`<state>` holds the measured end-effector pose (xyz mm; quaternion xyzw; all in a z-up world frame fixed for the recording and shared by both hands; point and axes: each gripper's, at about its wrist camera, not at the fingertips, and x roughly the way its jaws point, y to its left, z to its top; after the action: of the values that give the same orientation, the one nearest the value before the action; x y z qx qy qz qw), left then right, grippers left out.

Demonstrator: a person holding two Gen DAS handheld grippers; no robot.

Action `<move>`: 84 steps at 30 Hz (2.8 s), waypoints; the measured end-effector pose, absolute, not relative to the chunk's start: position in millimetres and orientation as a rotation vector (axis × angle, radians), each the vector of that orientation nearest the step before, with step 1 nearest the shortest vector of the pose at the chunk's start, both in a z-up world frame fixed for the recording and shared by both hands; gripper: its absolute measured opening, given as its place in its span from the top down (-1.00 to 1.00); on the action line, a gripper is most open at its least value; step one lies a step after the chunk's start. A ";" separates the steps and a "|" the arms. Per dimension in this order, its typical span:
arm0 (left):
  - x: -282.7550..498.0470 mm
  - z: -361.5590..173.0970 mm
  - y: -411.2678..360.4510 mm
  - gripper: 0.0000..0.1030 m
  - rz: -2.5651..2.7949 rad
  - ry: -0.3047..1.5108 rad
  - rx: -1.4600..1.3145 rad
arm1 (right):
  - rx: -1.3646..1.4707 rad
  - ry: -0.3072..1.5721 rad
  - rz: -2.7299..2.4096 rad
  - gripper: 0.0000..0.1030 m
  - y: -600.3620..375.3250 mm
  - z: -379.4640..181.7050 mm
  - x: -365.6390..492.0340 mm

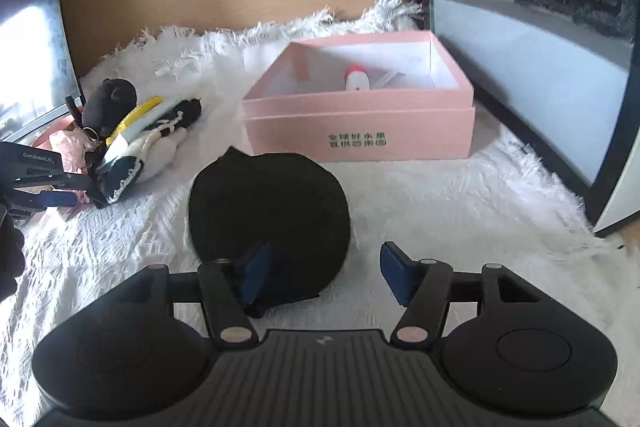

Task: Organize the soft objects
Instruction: 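Grasp the black mesh pad with the right gripper, then grasp the black cloth with pink rose with the left gripper while the right gripper holds the pad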

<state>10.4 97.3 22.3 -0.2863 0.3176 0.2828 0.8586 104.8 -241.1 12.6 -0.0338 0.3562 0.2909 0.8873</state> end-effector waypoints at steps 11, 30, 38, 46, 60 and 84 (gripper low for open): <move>26.4 15.5 94.2 0.12 0.609 0.683 -0.488 | -0.036 0.732 0.583 -0.57 -233.5 -4.9 118.6; 31.5 10.9 85.4 0.10 0.582 0.661 -0.370 | 0.004 0.744 0.649 -0.94 -236.5 -9.3 122.8; 0.1 21.2 75.3 0.41 0.519 0.656 -0.308 | 0.065 0.754 0.700 -1.00 -245.1 -10.7 127.3; -36.5 49.4 36.0 0.40 0.264 0.754 -0.232 | 0.068 0.753 0.697 -1.00 -243.1 -11.7 127.7; -9.7 16.1 -21.9 0.08 0.225 0.858 -0.136 | -0.084 0.761 0.709 -1.00 -230.4 -12.3 124.3; -45.8 29.6 -14.0 0.35 0.237 0.826 -0.237 | -0.116 0.800 0.749 -0.27 -200.3 0.1 154.3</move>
<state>-45.8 -14.0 29.6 -0.1145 0.3993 0.1148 0.9024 154.3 -200.3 0.1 -0.0553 0.3802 0.3559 0.8519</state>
